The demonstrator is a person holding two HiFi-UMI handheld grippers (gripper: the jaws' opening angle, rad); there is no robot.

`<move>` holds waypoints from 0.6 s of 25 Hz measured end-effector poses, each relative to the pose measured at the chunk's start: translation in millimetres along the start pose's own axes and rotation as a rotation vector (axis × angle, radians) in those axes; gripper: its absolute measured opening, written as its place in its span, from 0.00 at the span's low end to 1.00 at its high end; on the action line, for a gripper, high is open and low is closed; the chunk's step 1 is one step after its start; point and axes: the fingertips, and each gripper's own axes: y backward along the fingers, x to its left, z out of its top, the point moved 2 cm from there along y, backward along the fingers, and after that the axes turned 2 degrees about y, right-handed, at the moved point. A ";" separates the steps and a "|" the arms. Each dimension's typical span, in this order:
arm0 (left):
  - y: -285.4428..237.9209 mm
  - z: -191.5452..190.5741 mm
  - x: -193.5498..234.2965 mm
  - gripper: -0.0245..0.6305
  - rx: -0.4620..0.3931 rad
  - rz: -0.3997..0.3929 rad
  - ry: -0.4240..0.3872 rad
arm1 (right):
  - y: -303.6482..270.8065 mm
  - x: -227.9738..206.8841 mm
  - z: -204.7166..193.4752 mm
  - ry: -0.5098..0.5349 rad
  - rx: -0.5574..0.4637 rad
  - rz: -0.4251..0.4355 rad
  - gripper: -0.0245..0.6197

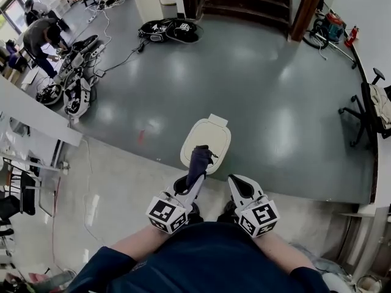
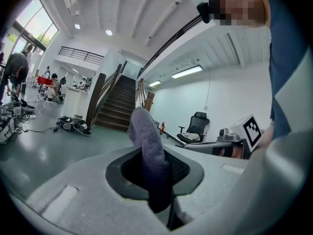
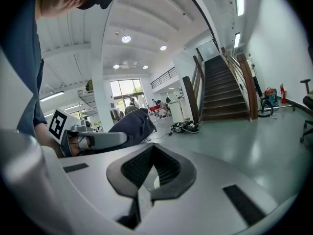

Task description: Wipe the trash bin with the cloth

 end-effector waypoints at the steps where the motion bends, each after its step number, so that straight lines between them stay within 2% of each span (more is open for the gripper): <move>1: -6.4 1.3 1.7 0.12 0.002 0.003 -0.007 | -0.2 -4.4 -0.6 -0.009 -0.001 -0.002 0.05; 8: -44.7 5.6 29.5 0.12 0.012 0.060 -0.040 | -1.8 -28.0 -8.4 -0.043 0.013 0.002 0.05; 15: -84.3 -15.1 79.4 0.12 0.089 0.129 -0.060 | -8.8 -55.9 -7.7 -0.054 0.011 -0.014 0.05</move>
